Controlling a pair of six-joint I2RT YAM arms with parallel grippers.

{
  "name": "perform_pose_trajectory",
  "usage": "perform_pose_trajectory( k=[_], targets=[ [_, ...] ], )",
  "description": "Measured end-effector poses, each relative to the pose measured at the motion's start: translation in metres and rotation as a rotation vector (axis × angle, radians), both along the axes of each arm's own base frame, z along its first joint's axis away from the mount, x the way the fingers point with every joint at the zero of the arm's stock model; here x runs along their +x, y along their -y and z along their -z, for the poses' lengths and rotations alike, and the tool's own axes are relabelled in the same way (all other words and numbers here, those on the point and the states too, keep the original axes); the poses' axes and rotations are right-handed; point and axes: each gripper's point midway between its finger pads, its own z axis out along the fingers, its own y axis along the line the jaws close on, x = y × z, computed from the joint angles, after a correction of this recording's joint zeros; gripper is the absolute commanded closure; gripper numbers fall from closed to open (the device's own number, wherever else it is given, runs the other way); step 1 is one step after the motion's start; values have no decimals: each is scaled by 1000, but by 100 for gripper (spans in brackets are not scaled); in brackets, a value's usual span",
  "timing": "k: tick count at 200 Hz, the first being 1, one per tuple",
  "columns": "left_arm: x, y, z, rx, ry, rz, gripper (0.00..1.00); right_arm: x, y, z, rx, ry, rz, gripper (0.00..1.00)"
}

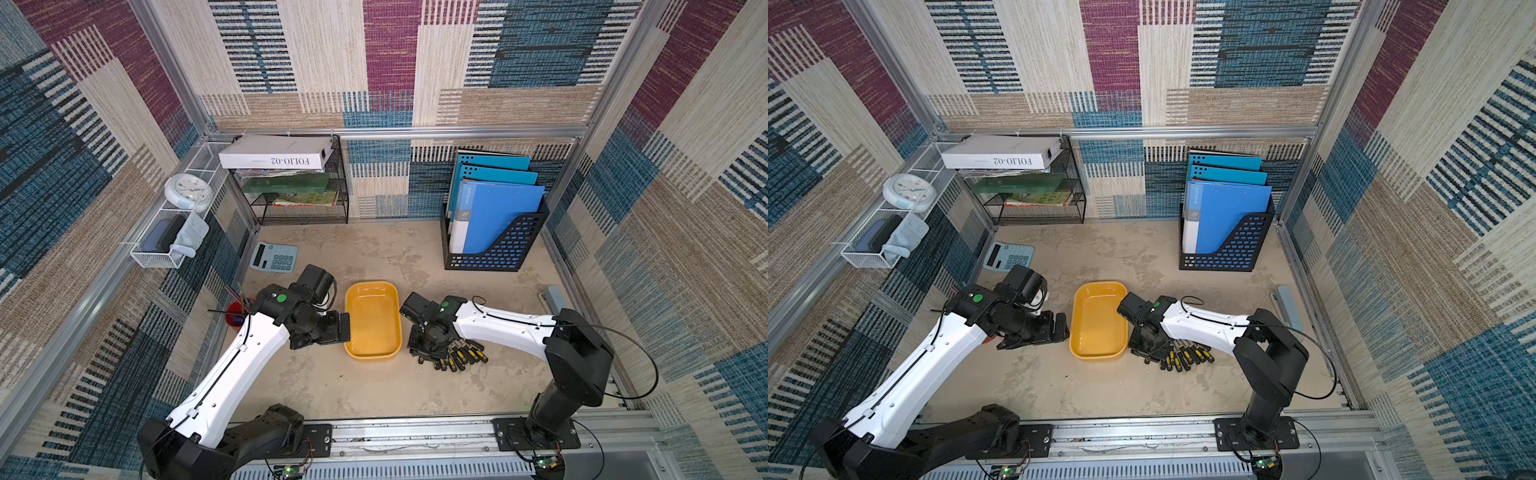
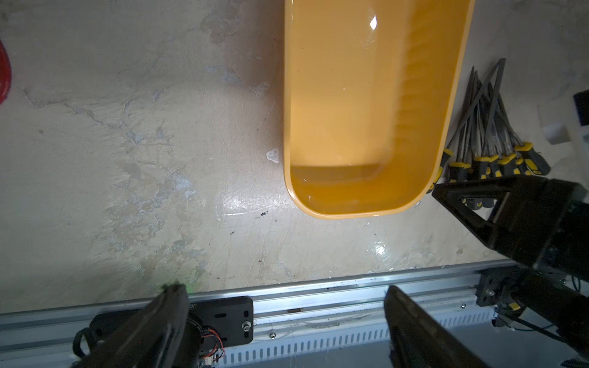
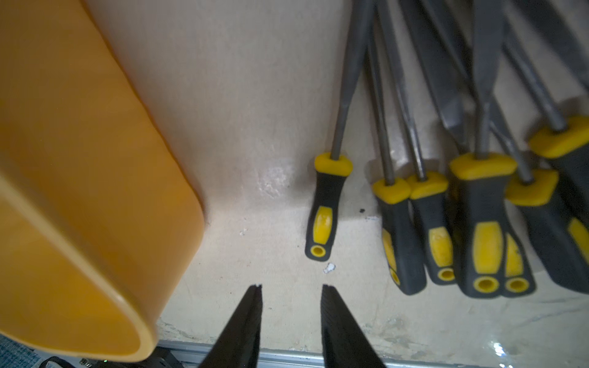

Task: Put the file tool into the storage box
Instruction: Pick up the file tool from the center of the board.

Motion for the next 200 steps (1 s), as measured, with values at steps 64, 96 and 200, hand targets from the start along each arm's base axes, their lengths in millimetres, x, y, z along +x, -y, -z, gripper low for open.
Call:
perform_pose_trajectory(
  k=[64, 96, 200],
  targets=[
    [2, 3, -1, -9, -4, 20, 1, 2, 10, 15, -81, -4, 7, 65],
    [6, 4, -6, -14, 9, 18, 1, 8, 9, 23, -115, 2, 11, 67],
    [21, 8, -20, -46, 46, 25, 0, 12, 15, 30, -148, 22, -18, 98]
  ],
)
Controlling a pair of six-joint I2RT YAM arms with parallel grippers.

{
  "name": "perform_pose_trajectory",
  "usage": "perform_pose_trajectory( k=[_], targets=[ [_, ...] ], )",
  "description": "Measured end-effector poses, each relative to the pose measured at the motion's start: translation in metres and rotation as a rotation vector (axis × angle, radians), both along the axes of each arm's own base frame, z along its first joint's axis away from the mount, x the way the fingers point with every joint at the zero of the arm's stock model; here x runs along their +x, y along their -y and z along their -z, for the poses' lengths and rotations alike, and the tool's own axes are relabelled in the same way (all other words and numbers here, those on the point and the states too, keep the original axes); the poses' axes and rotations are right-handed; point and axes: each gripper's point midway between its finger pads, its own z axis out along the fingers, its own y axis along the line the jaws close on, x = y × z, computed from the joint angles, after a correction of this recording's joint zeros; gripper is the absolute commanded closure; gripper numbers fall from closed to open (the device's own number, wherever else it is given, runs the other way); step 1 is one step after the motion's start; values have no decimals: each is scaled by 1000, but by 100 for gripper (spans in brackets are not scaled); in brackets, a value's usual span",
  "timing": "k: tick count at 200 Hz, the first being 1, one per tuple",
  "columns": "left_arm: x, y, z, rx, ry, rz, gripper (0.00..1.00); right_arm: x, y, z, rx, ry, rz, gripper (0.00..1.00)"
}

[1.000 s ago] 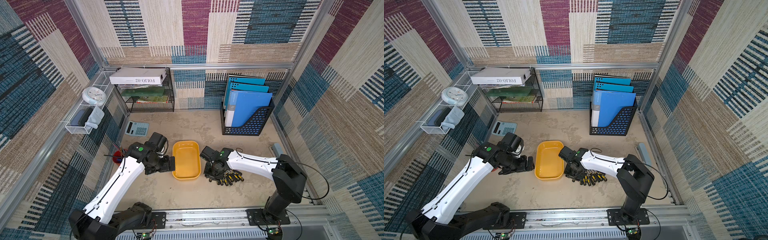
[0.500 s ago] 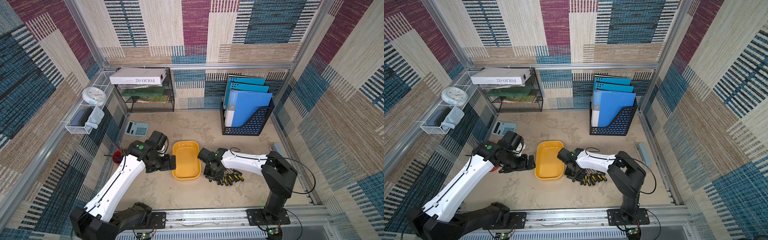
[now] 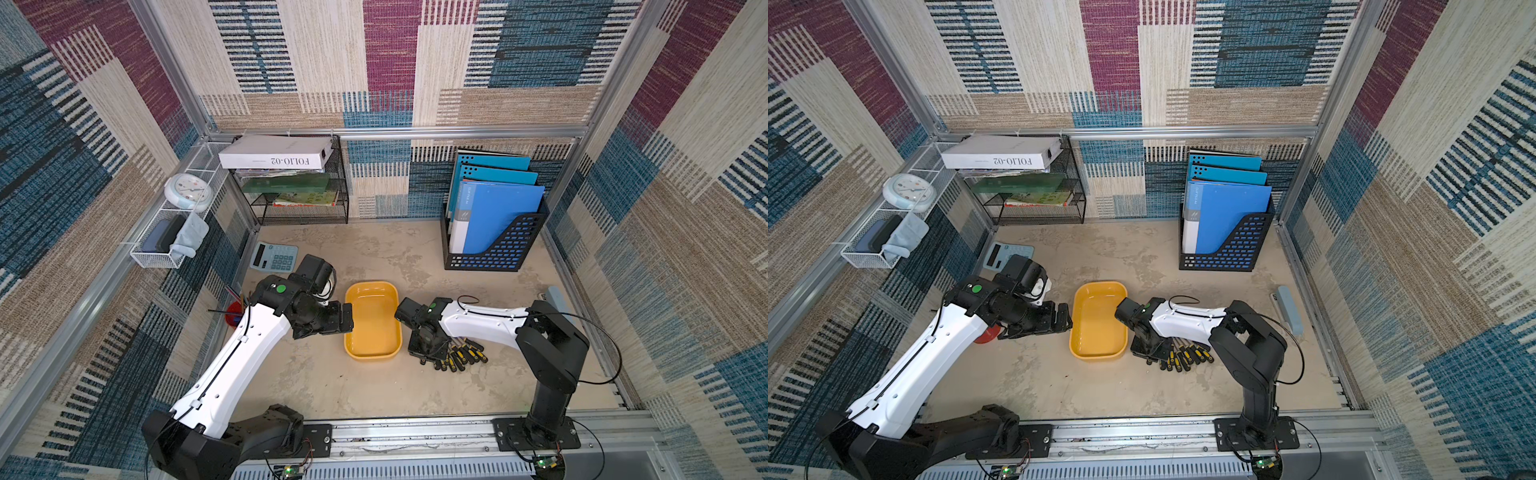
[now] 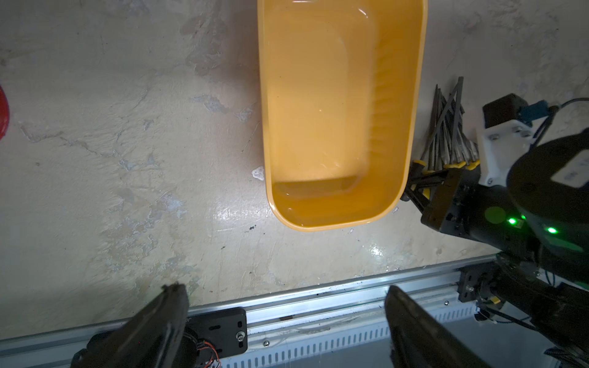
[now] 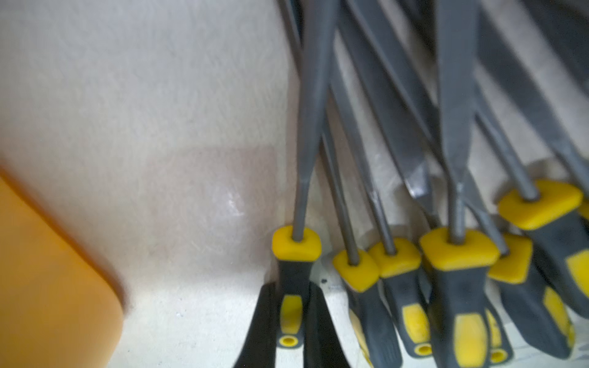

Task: Put the file tool into the storage box
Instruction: Pick up the file tool from the center of the board, then place the file tool in the storage box.

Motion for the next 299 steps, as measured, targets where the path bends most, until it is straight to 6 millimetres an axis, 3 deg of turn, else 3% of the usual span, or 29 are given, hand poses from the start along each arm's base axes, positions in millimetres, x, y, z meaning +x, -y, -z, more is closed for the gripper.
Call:
perform_pose_trajectory(
  k=[21, 53, 79, 101, 141, 196, 248, 265, 281, 299],
  targets=[
    [4, 4, -11, -34, 28, 6, 1, 10, -12, -25, 57, 60, -54, 100],
    [7, 19, -27, -163, 56, 16, 2, 12, -26, -80, 193, 166, -173, 100],
    [8, 52, -32, -388, 23, 15, 7, 6, -29, -132, 334, 265, -271, 99],
    [8, 79, -26, -561, -53, -18, 10, -6, -30, -159, 445, 314, -340, 100],
    [11, 109, -39, -699, -70, 1, 15, -21, -40, -165, 540, 299, -421, 100],
    [11, 120, -22, -718, -110, -28, 25, -30, -63, -174, 641, 288, -497, 100],
    [31, 131, -10, -701, -111, -35, 33, -37, -76, -174, 686, 267, -530, 100],
    [39, 133, -5, -686, -118, -44, 47, -39, -80, -173, 693, 258, -539, 100],
    [48, 136, -2, -673, -117, -45, 76, -41, -83, -172, 699, 251, -549, 100],
    [57, 141, -1, -659, -108, -27, 100, -41, -85, -171, 698, 245, -548, 100]
  ],
)
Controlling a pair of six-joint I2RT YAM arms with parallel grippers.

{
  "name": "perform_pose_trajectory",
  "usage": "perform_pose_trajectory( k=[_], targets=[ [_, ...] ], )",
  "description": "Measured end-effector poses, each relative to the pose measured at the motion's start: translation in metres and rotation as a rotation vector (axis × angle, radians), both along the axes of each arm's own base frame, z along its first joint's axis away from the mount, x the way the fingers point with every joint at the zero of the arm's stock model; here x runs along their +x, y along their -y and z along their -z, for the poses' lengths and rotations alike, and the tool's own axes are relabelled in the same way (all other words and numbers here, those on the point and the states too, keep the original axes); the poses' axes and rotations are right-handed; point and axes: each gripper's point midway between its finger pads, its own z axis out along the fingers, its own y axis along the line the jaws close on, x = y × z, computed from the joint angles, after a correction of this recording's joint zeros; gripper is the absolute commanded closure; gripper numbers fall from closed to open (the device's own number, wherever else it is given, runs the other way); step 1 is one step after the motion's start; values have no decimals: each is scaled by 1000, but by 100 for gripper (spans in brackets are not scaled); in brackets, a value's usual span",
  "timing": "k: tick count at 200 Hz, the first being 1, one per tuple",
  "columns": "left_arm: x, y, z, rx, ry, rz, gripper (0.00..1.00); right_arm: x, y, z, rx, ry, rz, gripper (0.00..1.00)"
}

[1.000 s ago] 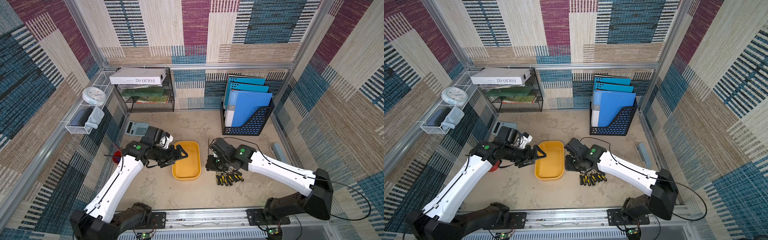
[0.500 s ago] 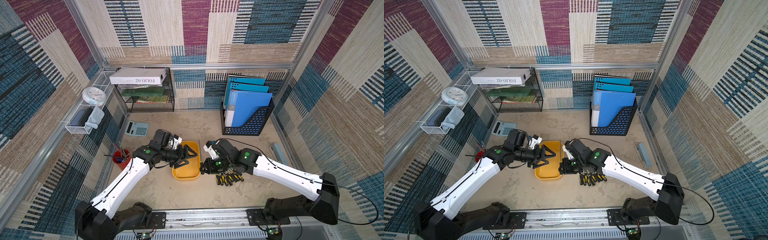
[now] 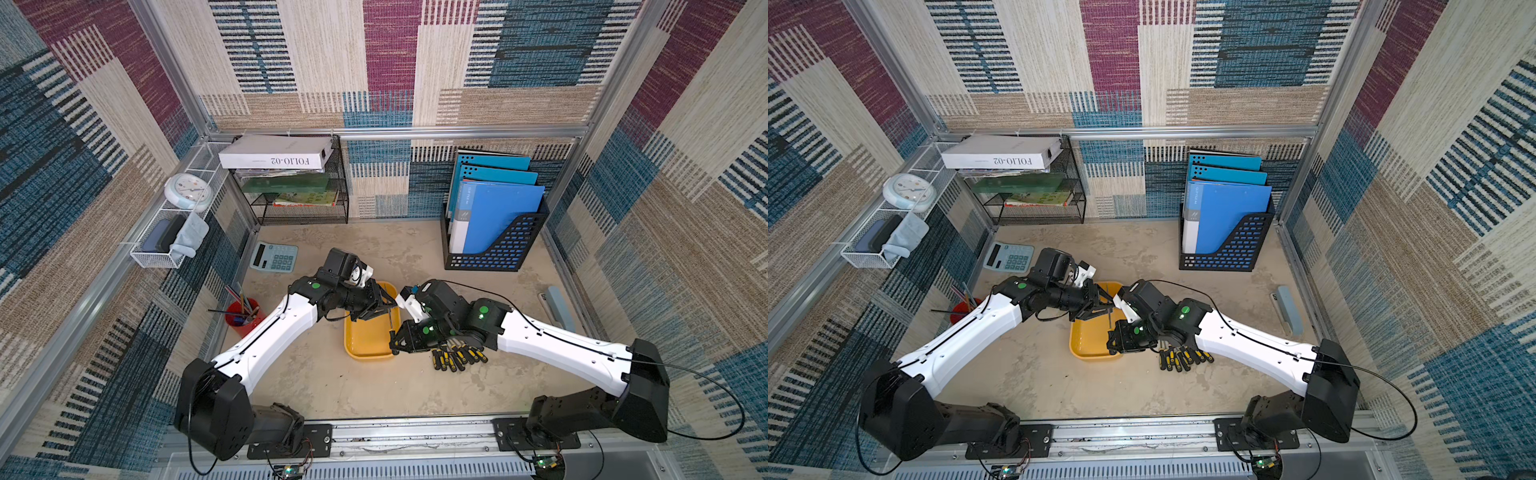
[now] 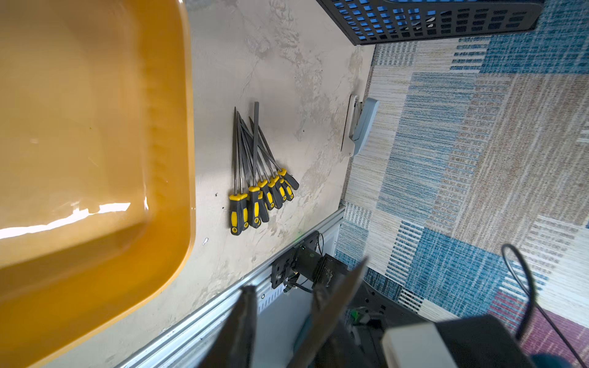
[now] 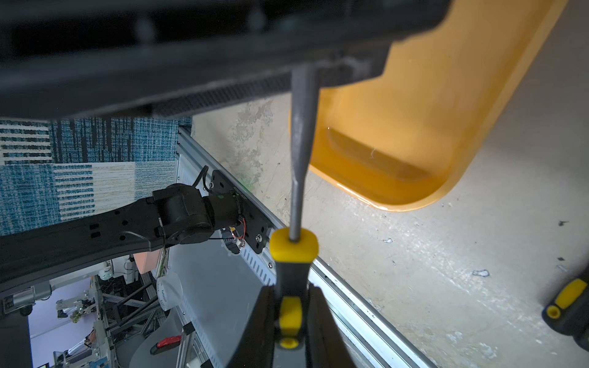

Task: Put the file tool into the storage box
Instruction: Place the file tool in the storage box.

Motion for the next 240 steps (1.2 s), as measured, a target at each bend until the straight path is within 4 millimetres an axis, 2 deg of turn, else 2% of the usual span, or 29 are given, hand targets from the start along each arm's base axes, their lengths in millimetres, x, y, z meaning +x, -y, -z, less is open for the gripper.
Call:
perform_pose_trajectory(
  k=[12, 26, 32, 44, 49, 69, 75, 84, 106, 138, 178, 240],
  targets=[
    [3, -2, 5, 42, 20, 18, 100, 1, 0, 0, -3, -2, 6, 99],
    [4, -3, 7, 61, 25, 32, 100, 3, -1, 1, -8, 0, 10, 90],
    [3, -4, 7, 67, 29, 37, 100, 3, -1, 1, -12, -3, 9, 82],
    [2, -6, 5, 75, 31, 44, 100, 4, -2, -1, -15, -5, 9, 55],
    [2, -7, 5, 78, 32, 48, 100, 4, -2, -2, -17, -5, 9, 48],
    [1, -17, 8, 101, 26, 57, 100, 13, -1, -13, -10, 19, 34, 31],
    [1, -23, 11, 113, 20, 51, 100, 17, 1, -17, -8, 32, 48, 21],
    [3, -31, 14, 129, 17, 45, 100, 22, 5, -22, -5, 38, 69, 16],
    [7, -45, 26, 179, 8, 46, 100, 39, 21, -38, 15, 64, 143, 15],
    [16, -54, 50, 267, -6, 67, 100, 58, 43, -47, 6, 70, 238, 16],
    [34, -63, 75, 377, 7, 81, 100, 58, 50, -41, -25, 44, 263, 17],
    [46, -76, 120, 500, -25, 89, 100, 66, 59, -28, -93, 38, 307, 18]
  ],
)
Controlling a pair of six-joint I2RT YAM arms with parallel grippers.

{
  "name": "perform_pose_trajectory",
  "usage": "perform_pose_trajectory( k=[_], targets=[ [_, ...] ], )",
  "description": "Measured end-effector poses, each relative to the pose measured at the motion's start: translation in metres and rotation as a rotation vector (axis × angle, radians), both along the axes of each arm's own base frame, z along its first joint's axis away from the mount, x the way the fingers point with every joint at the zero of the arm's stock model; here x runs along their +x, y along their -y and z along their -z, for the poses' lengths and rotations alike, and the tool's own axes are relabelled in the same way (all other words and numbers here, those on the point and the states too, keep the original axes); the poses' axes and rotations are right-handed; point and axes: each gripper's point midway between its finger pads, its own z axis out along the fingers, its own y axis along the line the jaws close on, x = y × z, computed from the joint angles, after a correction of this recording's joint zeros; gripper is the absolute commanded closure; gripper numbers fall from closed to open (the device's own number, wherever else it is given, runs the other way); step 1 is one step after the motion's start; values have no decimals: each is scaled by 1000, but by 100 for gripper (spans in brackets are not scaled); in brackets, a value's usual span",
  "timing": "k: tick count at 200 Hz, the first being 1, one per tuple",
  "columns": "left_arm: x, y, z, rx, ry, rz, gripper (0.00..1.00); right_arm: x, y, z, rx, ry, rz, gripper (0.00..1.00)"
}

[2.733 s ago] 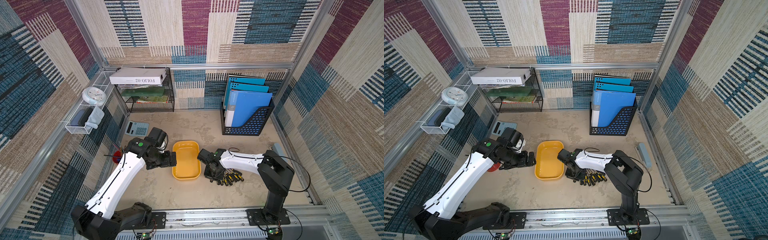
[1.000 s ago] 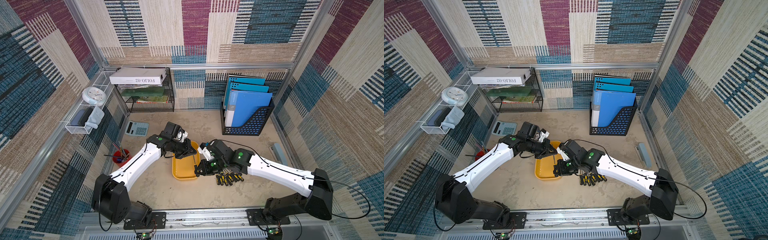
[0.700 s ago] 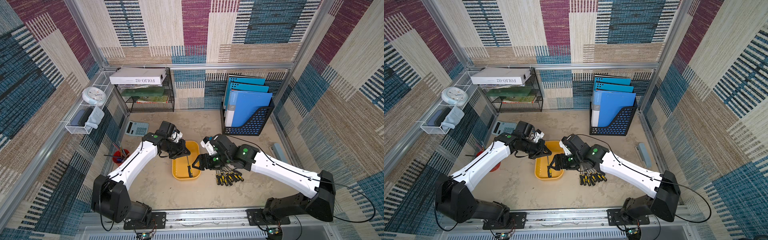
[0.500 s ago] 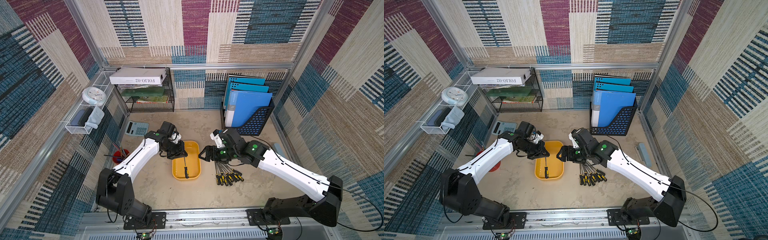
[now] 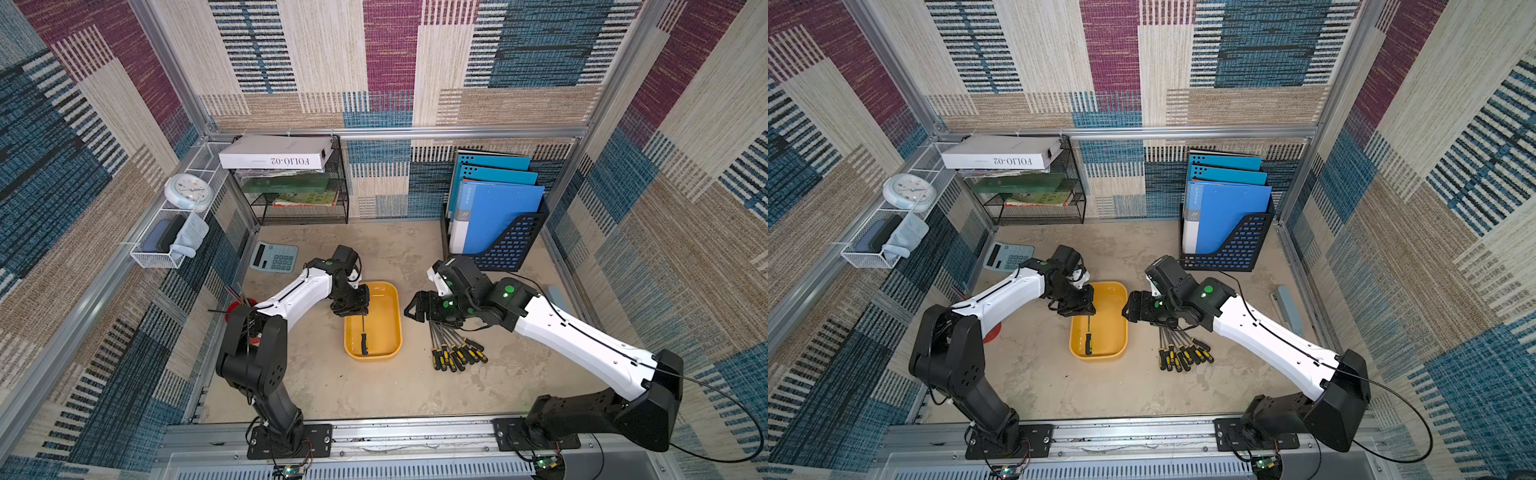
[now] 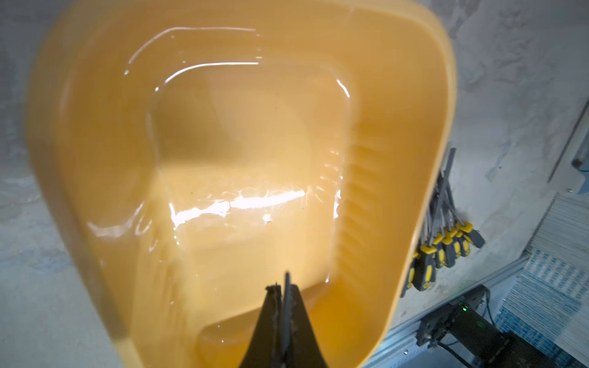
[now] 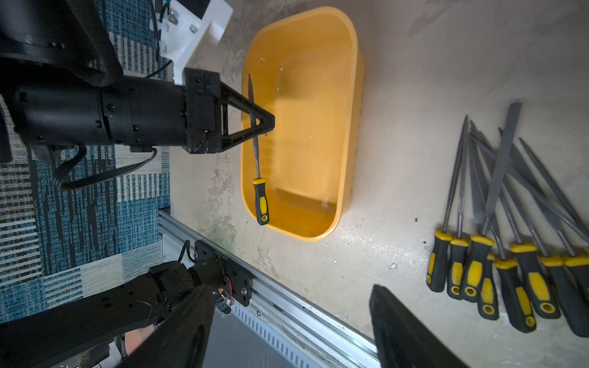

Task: Put the file tool into the storage box
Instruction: Place the file tool in the storage box.

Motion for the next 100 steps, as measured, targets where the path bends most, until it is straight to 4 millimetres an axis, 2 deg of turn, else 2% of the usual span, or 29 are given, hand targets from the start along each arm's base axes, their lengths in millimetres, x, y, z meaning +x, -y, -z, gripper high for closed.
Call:
perform_pose_trajectory(
  k=[44, 72, 100],
  targets=[
    [6, -4, 25, 45, -19, -3, 100, 2, 7, 16, -65, -20, 19, 19],
    [3, -7, 38, 68, -41, 2, 100, -3, 30, 45, -183, -70, 59, 21],
    [3, -6, 44, 70, -35, 19, 98, -20, 52, 77, -297, -156, 55, 27]
  ],
)
